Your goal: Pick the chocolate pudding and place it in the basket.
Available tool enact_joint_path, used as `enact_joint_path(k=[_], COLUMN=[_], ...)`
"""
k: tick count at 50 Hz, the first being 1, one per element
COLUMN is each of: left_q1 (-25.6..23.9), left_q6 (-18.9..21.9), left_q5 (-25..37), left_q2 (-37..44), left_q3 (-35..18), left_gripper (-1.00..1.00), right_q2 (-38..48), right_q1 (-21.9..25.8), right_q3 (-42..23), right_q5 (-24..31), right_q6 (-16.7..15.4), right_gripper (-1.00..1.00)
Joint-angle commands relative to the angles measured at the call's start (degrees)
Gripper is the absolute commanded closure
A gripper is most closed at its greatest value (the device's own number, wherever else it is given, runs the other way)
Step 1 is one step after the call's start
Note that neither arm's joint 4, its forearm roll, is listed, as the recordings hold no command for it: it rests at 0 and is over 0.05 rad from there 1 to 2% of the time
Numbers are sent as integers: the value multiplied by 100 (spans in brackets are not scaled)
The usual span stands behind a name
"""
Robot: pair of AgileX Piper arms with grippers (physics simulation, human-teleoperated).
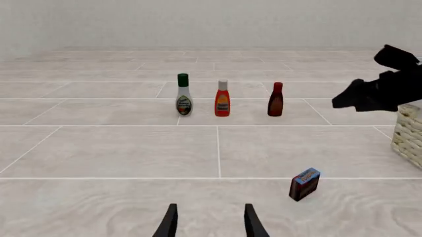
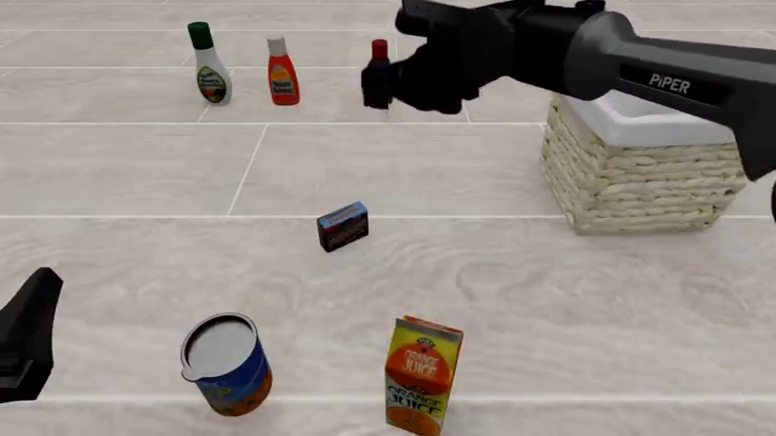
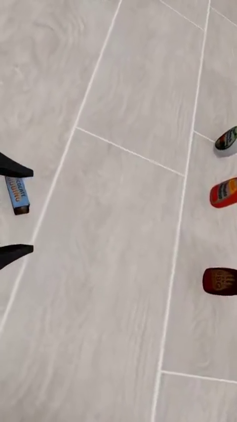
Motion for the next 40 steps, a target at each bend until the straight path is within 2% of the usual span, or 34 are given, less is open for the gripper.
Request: enact_joint_path(k=[1, 3, 9, 10, 12, 18, 23, 26, 32, 36, 40], left_q1=[0, 0, 0, 0, 0, 0, 0, 0, 0, 0, 0], left_q6=[0, 0, 0, 0, 0, 0, 0, 0, 0, 0, 0], left_q5=[0, 0, 0, 0, 0, 0, 0, 0, 0, 0, 0], left_q2=[0, 0, 0, 0, 0, 0, 0, 0, 0, 0, 0], left_q3=[0, 0, 0, 0, 0, 0, 0, 0, 0, 0, 0], left_gripper=[-100, -100, -100, -100, -100, -100, -100, -100, -100, -100, -100], right_q2=[238, 324, 520, 600, 611, 801, 870, 924, 905, 880, 892], right_q1=[-62, -33, 39, 108, 46, 191, -15, -45, -234, -359, -438], right_q3=[-610, -710, -943, -994, -1012, -1186, -1176, -1184, -1188, -969, -942], right_q5=[704, 796, 1031, 1105, 1122, 1319, 1461, 1537, 1586, 1546, 1526], right_q6=[426, 602, 804, 971, 972, 1546, 1801, 2066, 2221, 2554, 2635], right_gripper=[-100, -100, -100, -100, -100, -100, -100, -100, -100, -100, -100])
